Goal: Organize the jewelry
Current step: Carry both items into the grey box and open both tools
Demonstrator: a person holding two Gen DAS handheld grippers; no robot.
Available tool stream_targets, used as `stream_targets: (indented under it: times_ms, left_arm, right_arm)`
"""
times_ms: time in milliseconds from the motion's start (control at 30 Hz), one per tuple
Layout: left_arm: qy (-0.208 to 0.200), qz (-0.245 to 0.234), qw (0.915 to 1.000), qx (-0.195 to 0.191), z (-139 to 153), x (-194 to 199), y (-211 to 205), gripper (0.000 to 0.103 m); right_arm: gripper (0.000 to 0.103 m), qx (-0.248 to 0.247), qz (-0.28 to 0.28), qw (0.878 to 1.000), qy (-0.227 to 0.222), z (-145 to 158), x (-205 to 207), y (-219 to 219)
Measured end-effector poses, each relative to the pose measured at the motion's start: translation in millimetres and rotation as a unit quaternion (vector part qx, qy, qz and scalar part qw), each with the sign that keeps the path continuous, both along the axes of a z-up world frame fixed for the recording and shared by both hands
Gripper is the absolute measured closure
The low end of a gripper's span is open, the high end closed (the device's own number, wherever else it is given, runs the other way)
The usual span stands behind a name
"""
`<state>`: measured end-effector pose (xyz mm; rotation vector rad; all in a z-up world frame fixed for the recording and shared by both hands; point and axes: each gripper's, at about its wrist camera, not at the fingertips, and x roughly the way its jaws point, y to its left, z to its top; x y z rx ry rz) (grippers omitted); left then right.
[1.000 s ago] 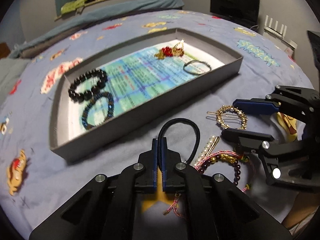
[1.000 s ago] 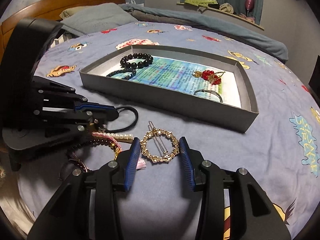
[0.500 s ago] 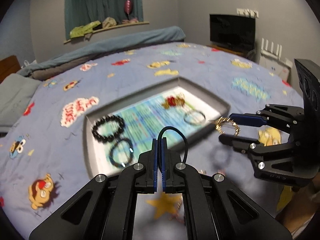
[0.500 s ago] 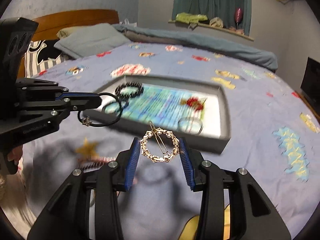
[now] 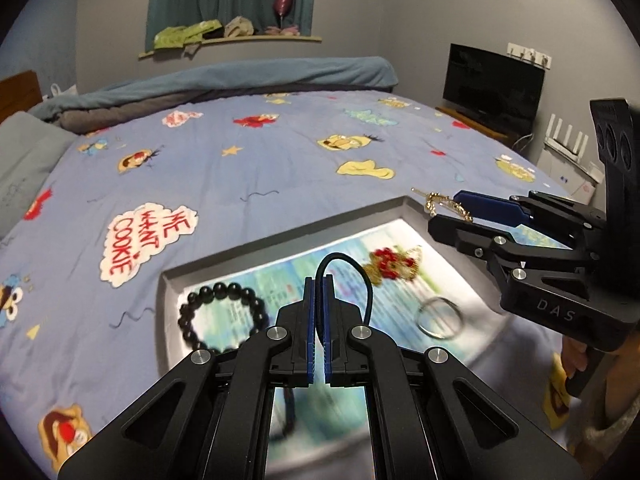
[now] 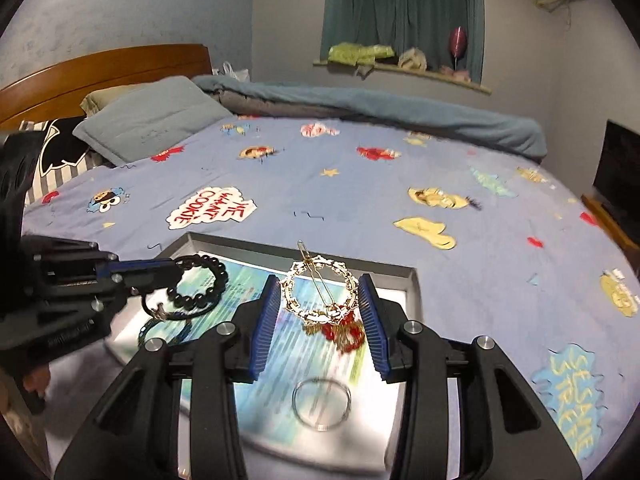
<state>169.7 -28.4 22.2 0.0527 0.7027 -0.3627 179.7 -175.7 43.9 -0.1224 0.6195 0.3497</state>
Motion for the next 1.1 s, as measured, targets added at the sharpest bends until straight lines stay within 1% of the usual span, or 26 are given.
stream_targets:
  times_ms: [100, 267, 367, 400, 567, 633, 767, 967, 1100]
  left_arm:
    - [0.019, 0.006, 0.9996, -0.019, -9.1, 23.4, 3.0, 0.099]
    - [0.055, 0.028, 0.9979, -0.021, -29.0, 58.1, 6.2, 0.099]
    - [0.069, 0.030, 0.9971, -0.009, -40.6, 66.9, 3.8, 0.099]
    - [0.079, 0.031, 0.9964, -0.005, -45.8, 69.9, 2.4, 0.099]
    - [0.098, 0.027, 0.9947, 0.013, -55.2, 74.8, -3.4, 0.099]
    - [0.106, 0.025, 0.9938, 0.021, -60.6, 76.9, -5.6, 0.099]
    - [0.114, 0.023, 0.9929, 0.024, -64.7, 78.8, -5.5, 0.099]
    - [0.118, 0.027, 0.9923, 0.026, -66.8, 79.8, -4.4, 0.099]
    - [0.119, 0.031, 0.9922, 0.020, -66.1, 79.2, -0.6, 0.099]
  right_arm:
    - [0.063, -0.004, -0.005, 1.000, 0.014, -8.6, 24.3, 3.5]
    - [0.063, -0.013, -0.028, 0.999, 0.040, -31.3, 55.7, 5.7]
    - [0.063, -0.027, -0.038, 0.997, 0.055, -40.3, 65.0, 9.1]
    - [0.063, -0.030, -0.040, 0.997, 0.059, -41.9, 66.3, 10.2]
    - [0.063, -0.050, -0.047, 0.994, 0.082, -54.6, 74.9, 12.9]
    - [0.063, -0.047, -0.046, 0.993, 0.094, -59.8, 78.0, 12.0]
    - [0.063, -0.029, -0.048, 0.991, 0.118, -66.9, 83.3, 6.2]
    - [0.063, -0.015, -0.059, 0.990, 0.130, -68.9, 83.6, 1.6]
    - [0.060, -0.010, -0.062, 0.990, 0.125, -65.9, 81.8, 0.3]
